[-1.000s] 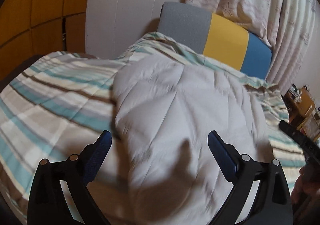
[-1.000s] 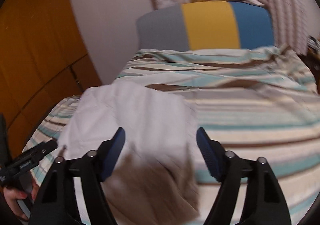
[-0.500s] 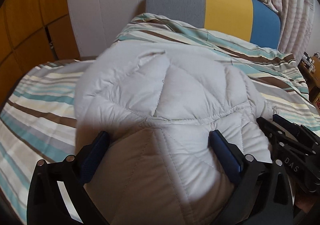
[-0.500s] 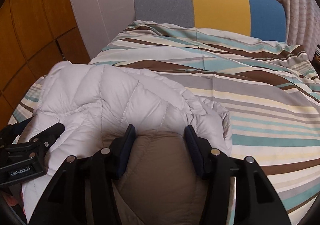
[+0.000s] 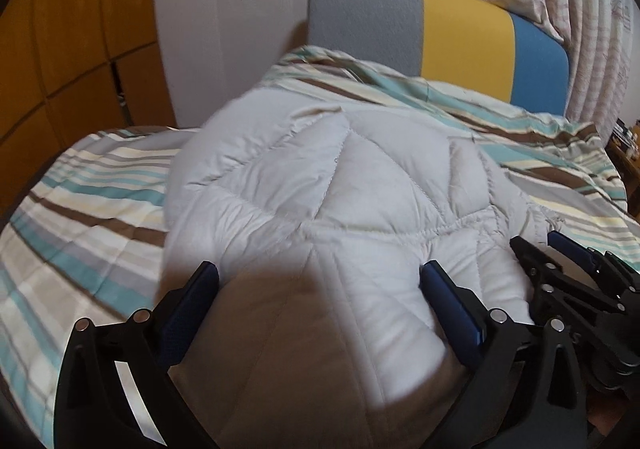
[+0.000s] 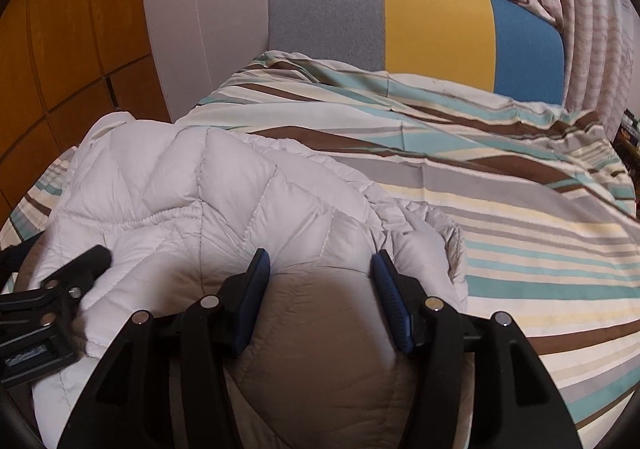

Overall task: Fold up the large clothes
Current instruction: 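Lower the folded jacket onto the bed and open both grippers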

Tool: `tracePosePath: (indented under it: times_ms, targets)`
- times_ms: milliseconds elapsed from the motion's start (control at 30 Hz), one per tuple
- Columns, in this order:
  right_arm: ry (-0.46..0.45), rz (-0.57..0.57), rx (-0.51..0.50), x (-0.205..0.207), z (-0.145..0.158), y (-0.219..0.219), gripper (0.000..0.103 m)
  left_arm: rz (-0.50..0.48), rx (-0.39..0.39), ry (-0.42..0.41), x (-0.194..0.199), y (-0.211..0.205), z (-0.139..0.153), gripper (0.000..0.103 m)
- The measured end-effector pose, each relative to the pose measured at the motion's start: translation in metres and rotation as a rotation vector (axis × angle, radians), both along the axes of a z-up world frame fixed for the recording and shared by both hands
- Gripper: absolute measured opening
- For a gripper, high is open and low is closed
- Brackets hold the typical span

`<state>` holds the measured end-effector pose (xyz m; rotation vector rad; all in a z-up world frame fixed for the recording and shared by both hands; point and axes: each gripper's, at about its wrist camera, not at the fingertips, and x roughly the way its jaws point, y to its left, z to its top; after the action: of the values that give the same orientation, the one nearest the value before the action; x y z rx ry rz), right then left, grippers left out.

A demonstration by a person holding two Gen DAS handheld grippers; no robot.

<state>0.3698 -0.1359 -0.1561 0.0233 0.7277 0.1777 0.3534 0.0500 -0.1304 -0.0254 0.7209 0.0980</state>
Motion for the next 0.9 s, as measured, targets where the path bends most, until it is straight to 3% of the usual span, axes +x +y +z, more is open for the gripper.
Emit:
tracePosePath:
  times_ms: [100, 200, 367, 500, 633, 767, 900]
  targets:
    - [-0.031, 0.001, -0.026, -0.019, 0.014, -0.004, 0.073, -0.016, -0.019, -0.066, -0.034, -0.006, 0.016, 0.100]
    - [-0.045, -0.009, 0.004, -0.043, 0.022, -0.011, 0.076, -0.063, -0.045, -0.069, -0.062, -0.016, 0.017, 0.100]
    - [-0.026, -0.033, 0.006, -0.083, 0.028, -0.017, 0.087, -0.078, 0.108, -0.079, -0.091, -0.035, 0.000, 0.100]
    - [0.019, -0.059, -0.018, -0.101, 0.015, -0.018, 0.089, -0.082, 0.124, -0.050, -0.094, -0.034, -0.004, 0.100]
    - [0.016, -0.073, 0.102, -0.130, 0.030, -0.036, 0.091, -0.106, 0.036, -0.007, -0.117, -0.022, 0.014, 0.100]
    - [-0.006, -0.059, 0.100, -0.165, 0.045, -0.040, 0.101, -0.067, -0.026, 0.004, -0.155, -0.006, 0.018, 0.100]
    - [0.004, -0.028, 0.126, -0.195, 0.052, -0.041, 0.101, -0.021, -0.060, -0.011, -0.194, 0.009, 0.023, 0.100]
